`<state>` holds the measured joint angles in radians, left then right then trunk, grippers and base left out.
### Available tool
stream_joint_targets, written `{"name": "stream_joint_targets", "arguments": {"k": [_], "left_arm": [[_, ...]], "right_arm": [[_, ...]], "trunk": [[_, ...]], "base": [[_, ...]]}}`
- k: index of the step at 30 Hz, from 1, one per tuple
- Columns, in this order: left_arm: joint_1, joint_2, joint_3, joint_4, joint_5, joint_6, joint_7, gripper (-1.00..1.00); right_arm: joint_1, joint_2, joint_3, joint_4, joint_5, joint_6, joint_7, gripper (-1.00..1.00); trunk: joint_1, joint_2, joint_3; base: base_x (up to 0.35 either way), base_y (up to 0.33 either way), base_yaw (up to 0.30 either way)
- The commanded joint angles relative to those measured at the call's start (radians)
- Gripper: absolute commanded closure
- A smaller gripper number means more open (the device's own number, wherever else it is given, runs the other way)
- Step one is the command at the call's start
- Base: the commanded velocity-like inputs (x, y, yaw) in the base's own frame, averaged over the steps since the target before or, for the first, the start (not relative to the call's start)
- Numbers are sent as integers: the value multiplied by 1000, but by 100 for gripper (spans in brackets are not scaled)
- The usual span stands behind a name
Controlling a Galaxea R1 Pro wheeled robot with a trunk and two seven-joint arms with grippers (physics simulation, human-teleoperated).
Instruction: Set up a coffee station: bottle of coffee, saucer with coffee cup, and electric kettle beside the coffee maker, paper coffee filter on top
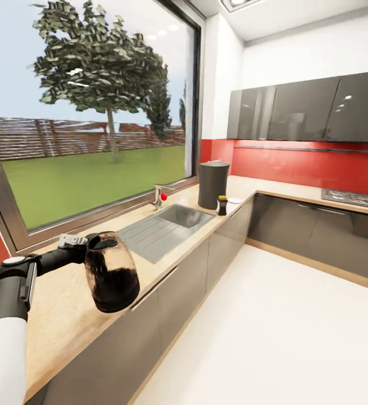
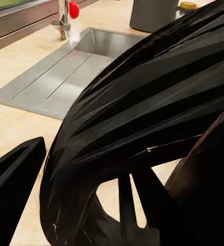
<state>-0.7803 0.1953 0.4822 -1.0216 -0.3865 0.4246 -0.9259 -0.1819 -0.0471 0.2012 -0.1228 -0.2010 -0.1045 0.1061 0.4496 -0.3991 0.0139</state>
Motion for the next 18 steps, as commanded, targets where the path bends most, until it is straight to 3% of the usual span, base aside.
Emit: {"name": "stream_joint_targets", "arguments": {"k": [1,7,18], "left_arm": [[-1,0,3,-2,-3,8,-7,100],[-1,0,3,-2,-3,9,-11,100],[-5,-2,-2,-2,-2,9,-7,100]], "right_arm": [[-1,0,7,2,-10,-4,3,-100],[-1,0,7,2,-10,-3,3,-100],[-1,-1,7,2,-9,-4,3,-100]], "trunk": [[0,-1,0],[0,-1,0],[0,-1,0]], "base": [[0,0,-265],[26,-10,-265],[219,-162,-259]]}}
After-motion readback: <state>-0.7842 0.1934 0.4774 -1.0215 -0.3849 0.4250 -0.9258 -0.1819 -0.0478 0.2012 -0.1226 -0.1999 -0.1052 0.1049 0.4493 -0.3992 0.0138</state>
